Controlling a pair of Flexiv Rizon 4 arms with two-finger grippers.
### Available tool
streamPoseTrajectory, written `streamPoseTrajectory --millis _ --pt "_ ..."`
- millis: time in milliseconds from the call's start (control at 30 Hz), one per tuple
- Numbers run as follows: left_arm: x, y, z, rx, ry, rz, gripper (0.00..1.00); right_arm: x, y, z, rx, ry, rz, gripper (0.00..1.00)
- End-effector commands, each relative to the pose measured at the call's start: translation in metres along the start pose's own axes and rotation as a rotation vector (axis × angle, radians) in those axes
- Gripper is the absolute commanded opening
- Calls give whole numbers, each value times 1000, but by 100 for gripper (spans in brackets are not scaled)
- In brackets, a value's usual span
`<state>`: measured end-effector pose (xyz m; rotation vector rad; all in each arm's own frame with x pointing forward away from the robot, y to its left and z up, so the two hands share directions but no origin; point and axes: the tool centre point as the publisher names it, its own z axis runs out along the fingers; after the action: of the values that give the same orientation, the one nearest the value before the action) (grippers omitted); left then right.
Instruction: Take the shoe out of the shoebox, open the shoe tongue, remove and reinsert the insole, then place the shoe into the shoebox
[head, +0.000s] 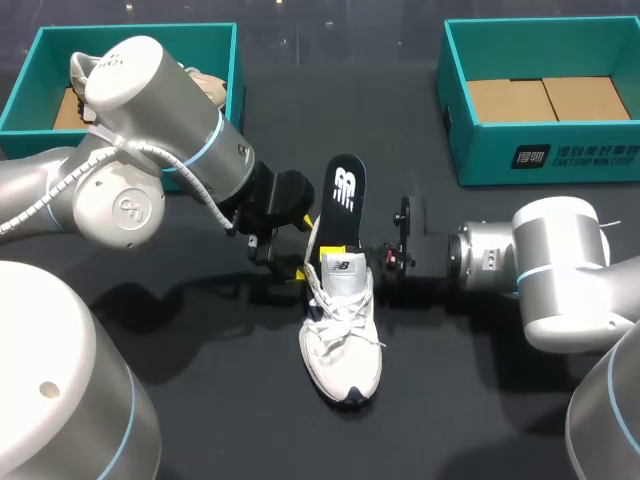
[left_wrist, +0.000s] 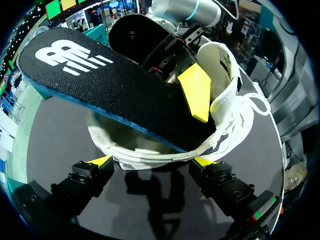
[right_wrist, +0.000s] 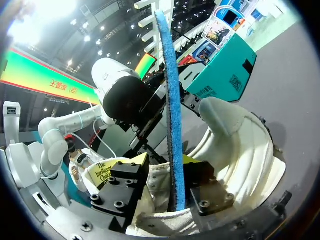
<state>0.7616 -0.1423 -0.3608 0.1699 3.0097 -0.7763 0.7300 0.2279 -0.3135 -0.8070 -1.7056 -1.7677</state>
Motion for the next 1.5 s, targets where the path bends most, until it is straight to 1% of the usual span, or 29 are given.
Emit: streamPoseTrajectory --millis 33,400,467,567,600,633,667,700,867,1000,1233,1333,1433,1467,1500 --pt "1 0 1 0 0 1 100 4 9 2 19 -4 -16 44" --pt "1 0 1 0 0 1 100 5 28 1 50 -12 -57 44" --pt "1 0 1 0 0 1 100 4 32 -1 49 -12 -63 43" --pt "1 0 1 0 0 1 100 -1 38 -5 40 -10 -65 38" --pt "1 0 1 0 0 1 100 -3 40 -6 36 -7 -63 33" --pt "1 0 1 0 0 1 100 -5 41 -7 34 -5 -61 22" --pt "1 0 1 0 0 1 100 -6 41 -7 32 -5 -58 5" --pt "1 0 1 0 0 1 100 -8 42 -7 32 -2 -52 0" --pt "1 0 1 0 0 1 100 -13 34 -4 52 0 -13 0" --pt "1 0 1 0 0 1 100 -13 20 -3 63 -7 29 0" --pt "1 0 1 0 0 1 100 -11 -6 -4 55 -23 103 0" --pt "1 0 1 0 0 1 100 -9 -11 -4 51 -30 121 0" --pt "1 0 1 0 0 1 100 -6 -8 -4 38 -35 106 1" --pt "1 0 1 0 0 1 100 -4 -5 -4 37 -35 93 23" --pt "1 0 1 0 0 1 100 -2 -1 -3 38 -35 79 39"
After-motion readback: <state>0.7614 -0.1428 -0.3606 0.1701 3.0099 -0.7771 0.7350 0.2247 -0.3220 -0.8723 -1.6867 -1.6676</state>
